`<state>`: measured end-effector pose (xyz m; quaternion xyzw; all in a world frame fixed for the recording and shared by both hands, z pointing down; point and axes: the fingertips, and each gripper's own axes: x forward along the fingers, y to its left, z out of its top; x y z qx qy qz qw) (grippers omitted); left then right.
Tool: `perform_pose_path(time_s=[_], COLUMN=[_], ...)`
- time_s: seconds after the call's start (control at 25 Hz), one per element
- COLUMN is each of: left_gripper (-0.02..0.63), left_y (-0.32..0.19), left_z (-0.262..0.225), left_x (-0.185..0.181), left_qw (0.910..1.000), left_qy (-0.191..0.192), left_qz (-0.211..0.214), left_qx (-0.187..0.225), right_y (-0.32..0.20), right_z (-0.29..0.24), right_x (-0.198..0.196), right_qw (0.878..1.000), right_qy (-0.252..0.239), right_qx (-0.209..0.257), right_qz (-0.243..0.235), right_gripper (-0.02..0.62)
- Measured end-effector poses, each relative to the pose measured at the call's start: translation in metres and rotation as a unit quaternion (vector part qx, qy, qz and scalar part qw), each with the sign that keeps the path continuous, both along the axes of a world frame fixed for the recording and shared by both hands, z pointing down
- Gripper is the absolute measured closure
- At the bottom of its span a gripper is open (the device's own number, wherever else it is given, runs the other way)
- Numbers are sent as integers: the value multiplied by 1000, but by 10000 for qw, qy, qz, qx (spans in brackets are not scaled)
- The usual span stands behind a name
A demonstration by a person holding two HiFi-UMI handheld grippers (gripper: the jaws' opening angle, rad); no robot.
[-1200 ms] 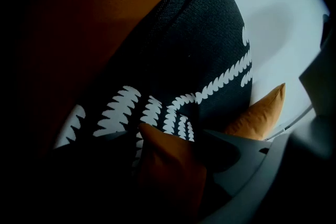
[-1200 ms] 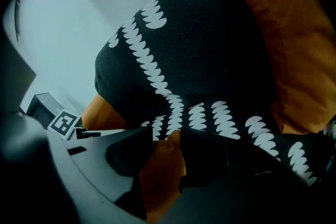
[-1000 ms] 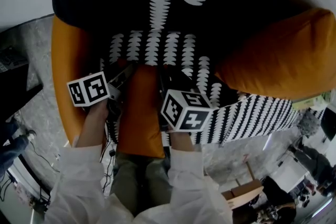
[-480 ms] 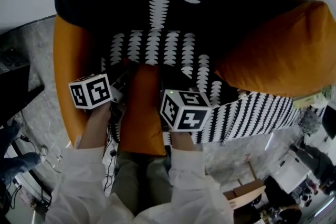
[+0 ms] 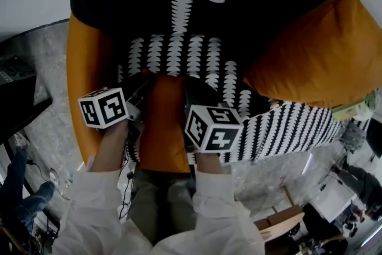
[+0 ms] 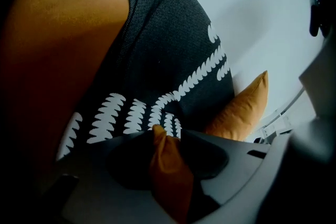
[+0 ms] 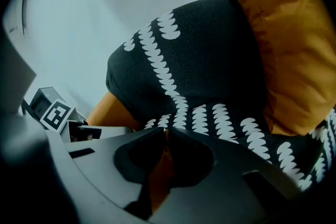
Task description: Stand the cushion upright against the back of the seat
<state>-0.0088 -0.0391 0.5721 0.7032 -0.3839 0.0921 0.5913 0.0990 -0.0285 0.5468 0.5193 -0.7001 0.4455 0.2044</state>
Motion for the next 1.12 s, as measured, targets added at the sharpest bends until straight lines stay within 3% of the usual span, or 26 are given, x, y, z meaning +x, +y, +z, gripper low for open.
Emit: perform_pose_path(time_s=[0.44, 1.12], left_gripper=[509, 528], left_y=[21, 36], left_z=[-32, -138], left_x=[-10, -4], left_qw=[9997, 9971], left_qy=[5, -73], left_qz=[-53, 3], left_qx=[223, 752], right_y=[20, 36], right_z=[-30, -130], right_x=[-2, 13], right_qw=[9999, 9978], right_qy=[-35, -208], right_qx=[137, 548], right_qz=[-3, 319], right_gripper=[561, 568])
